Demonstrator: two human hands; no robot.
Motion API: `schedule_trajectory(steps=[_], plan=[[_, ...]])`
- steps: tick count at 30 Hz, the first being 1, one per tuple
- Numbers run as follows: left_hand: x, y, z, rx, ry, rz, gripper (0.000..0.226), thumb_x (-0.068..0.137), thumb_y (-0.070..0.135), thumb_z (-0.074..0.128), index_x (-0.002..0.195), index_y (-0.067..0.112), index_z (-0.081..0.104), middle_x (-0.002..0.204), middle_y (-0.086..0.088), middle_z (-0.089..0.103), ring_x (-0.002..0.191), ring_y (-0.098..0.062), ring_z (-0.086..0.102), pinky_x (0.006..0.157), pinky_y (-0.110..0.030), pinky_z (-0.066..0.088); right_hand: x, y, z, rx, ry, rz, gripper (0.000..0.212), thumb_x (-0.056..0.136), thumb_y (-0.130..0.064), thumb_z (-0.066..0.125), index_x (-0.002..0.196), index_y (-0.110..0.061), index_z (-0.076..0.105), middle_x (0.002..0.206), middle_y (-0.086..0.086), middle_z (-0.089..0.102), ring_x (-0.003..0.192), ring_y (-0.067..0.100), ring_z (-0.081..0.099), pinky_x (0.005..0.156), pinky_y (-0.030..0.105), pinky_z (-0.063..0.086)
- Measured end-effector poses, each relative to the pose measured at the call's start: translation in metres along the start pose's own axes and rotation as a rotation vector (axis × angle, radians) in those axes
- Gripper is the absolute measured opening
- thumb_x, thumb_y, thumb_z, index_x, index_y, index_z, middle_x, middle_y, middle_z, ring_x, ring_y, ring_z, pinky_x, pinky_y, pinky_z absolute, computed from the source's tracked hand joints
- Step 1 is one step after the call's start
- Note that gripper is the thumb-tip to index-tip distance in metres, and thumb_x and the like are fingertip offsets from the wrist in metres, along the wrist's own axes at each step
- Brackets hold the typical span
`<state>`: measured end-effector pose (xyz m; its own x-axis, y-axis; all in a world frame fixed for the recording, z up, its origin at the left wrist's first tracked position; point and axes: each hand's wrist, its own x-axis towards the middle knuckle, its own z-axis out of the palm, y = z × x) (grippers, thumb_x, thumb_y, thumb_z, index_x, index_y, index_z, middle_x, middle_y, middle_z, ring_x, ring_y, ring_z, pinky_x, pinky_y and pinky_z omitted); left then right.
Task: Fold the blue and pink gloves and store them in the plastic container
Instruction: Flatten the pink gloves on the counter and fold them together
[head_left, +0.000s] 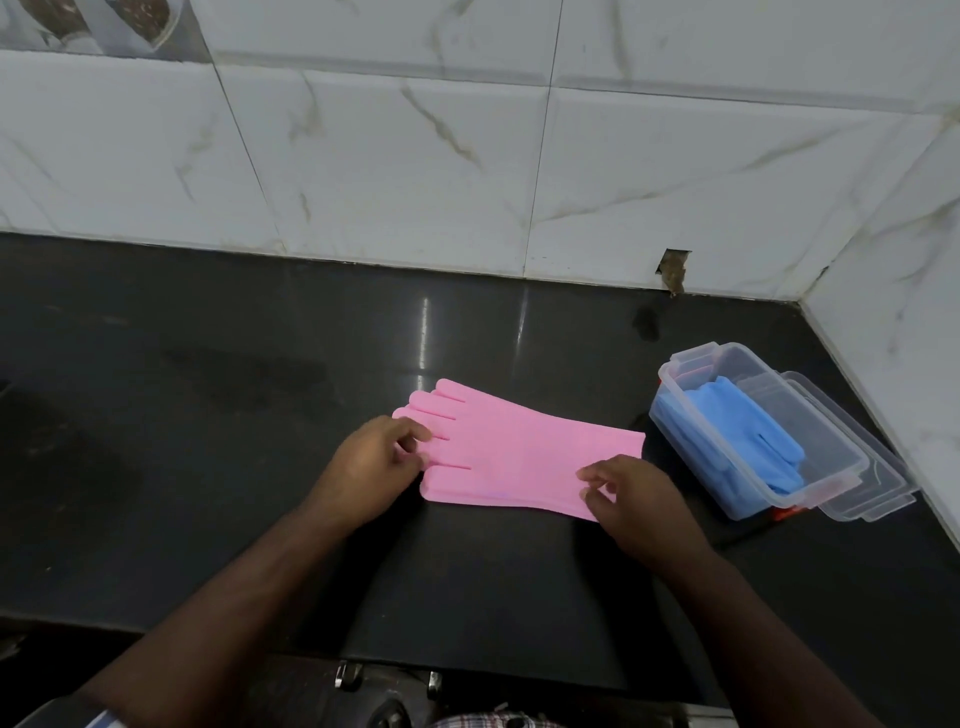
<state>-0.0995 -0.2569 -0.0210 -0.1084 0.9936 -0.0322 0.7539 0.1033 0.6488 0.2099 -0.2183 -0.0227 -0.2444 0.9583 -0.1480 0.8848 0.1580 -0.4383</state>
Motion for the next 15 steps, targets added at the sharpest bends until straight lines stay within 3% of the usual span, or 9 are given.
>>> schedule_trajectory(steps=[3,7,12,15], plan=[[-0.006,0.002,0.008,0.073,-0.201,0.079,0.030,0.084,0.030,0.075,0.112,0.032,0.066,0.106,0.018,0.060,0.095,0.000,0.056,0.080,-0.015,0.043,0.000,-0.002,-0.002,0.001,-0.152,-0.030,0.024,0.090,-0.029,0.068,0.114,-0.029,0.070,0.119,-0.010,0.065,0.102,0.004,0.056,0.093,0.022,0.046],[-0.009,-0.004,0.012,0.060,-0.193,0.066,0.022,0.083,0.030,0.075,0.101,0.035,0.065,0.099,0.018,0.061,0.091,-0.001,0.057,0.079,-0.023,0.048,-0.001,0.006,-0.007,-0.075,-0.217,-0.030,0.028,0.087,-0.031,0.071,0.116,-0.030,0.070,0.121,-0.010,0.061,0.109,0.006,0.053,0.098,0.026,0.046],[-0.011,-0.003,0.012,-0.010,-0.177,0.057,0.015,0.087,0.027,0.073,0.097,0.034,0.065,0.096,0.015,0.065,0.089,-0.004,0.061,0.079,-0.025,0.053,-0.005,0.007,-0.011,-0.058,-0.126,-0.020,0.022,0.092,-0.026,0.067,0.113,-0.028,0.070,0.120,-0.008,0.062,0.107,0.006,0.053,0.096,0.023,0.043],[-0.012,-0.003,0.012,-0.040,-0.190,0.047,0.014,0.087,0.027,0.072,0.096,0.034,0.064,0.094,0.016,0.068,0.088,-0.003,0.063,0.080,-0.029,0.054,-0.011,0.008,-0.009,-0.043,0.016,-0.040,0.019,0.093,-0.026,0.064,0.112,-0.028,0.069,0.121,-0.009,0.063,0.109,0.006,0.053,0.097,0.024,0.041]])
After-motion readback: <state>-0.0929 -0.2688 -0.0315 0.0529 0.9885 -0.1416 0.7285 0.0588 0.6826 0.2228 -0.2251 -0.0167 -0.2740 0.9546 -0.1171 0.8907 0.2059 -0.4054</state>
